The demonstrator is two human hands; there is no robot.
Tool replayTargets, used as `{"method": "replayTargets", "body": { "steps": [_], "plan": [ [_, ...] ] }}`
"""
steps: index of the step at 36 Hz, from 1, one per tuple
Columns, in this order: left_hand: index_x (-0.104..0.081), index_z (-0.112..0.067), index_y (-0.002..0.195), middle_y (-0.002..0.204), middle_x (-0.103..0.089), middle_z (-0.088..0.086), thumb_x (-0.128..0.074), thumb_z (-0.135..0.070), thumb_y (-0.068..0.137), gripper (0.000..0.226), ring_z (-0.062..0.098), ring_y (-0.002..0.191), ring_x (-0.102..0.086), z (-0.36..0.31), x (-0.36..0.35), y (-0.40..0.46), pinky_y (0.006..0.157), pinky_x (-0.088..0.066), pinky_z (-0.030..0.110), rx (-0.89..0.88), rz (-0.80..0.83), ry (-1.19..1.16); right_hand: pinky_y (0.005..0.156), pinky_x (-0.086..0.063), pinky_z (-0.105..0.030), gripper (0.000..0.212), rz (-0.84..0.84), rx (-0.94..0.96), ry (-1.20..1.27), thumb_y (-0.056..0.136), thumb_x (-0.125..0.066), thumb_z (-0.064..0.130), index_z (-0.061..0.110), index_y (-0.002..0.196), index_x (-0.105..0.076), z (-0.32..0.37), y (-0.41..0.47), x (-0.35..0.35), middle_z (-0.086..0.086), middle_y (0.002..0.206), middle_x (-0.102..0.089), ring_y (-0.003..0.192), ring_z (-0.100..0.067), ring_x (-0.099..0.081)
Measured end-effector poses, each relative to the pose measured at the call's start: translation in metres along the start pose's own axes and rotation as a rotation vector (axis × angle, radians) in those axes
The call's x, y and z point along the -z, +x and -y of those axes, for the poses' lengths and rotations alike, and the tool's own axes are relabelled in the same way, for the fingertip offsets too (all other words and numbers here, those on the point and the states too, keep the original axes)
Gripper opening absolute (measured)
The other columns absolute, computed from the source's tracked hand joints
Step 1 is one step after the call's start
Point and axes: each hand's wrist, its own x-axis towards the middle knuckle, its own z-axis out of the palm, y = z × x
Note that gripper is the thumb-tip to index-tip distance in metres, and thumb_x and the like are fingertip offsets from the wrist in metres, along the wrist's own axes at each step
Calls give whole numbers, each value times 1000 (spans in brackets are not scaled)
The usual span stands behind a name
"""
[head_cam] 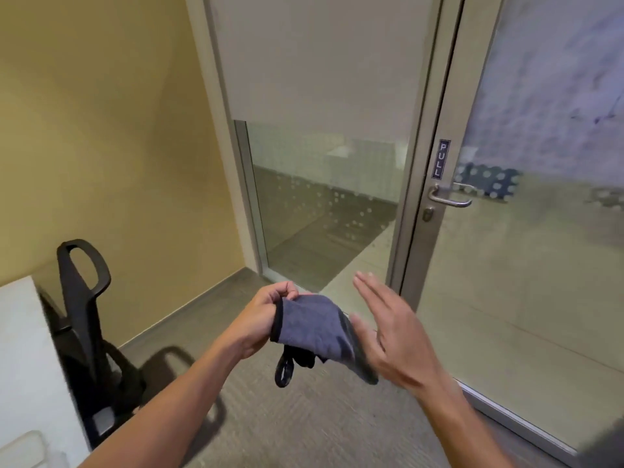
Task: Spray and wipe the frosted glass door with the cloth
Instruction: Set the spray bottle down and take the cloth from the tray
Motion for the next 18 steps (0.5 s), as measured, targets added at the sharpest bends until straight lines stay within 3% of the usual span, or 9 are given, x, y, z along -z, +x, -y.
{"method": "replayTargets", "body": {
  "steps": [2,3,7,10,14,16,18],
  "plan": [
    [-52,-23,71,101,-76,18,-50,8,101,42,19,71,-64,2,-9,8,52,-46,23,-2,16,-47,126,-21,-41,91,84,75,-188,97,-33,73,7,159,-28,15,-8,-14,-7,167,-27,157,-20,-19],
    [-52,-20,74,96,-78,12,-50,7,101,38,15,68,-66,2,-12,10,52,-48,21,1,14,-82,127,-19,-44,100,118,96,-265,93,-38,77,5,160,-22,20,-11,-24,-10,169,-21,158,-23,-14],
    [-52,-16,76,76,-75,2,-49,2,103,33,11,60,-67,3,-25,25,52,-53,20,32,39,-201,122,-31,-49,99,40,48,-358,83,-69,40,4,160,-18,13,-15,-51,-17,166,-25,155,-32,-23],
    [-54,-20,70,70,-66,2,-48,-3,105,39,11,58,-61,7,-29,38,51,-50,20,66,53,-251,121,-33,-47,86,-85,55,-365,85,-64,8,11,160,-20,-2,-12,-59,-21,161,-36,150,-35,-34],
    [-51,-17,71,64,-63,1,-46,-4,106,37,10,53,-60,11,-31,60,48,-49,20,114,110,-335,119,-37,-44,50,-227,89,-331,109,-34,13,17,159,-24,-18,1,-64,-22,157,-42,148,-34,-39],
    [-49,-16,71,63,-62,2,-44,-2,105,37,10,51,-59,11,-29,74,47,-49,20,122,127,-382,118,-38,-46,52,-248,96,-325,106,-41,10,16,157,-30,-26,10,-66,-21,157,-42,148,-34,-39],
    [-47,-15,74,61,-59,0,-43,-1,105,35,8,50,-56,11,-27,88,45,-47,19,129,147,-421,119,-34,-48,75,-236,80,-356,90,-63,15,14,156,-28,-30,20,-69,-19,159,-40,149,-33,-37]
  ]
}}
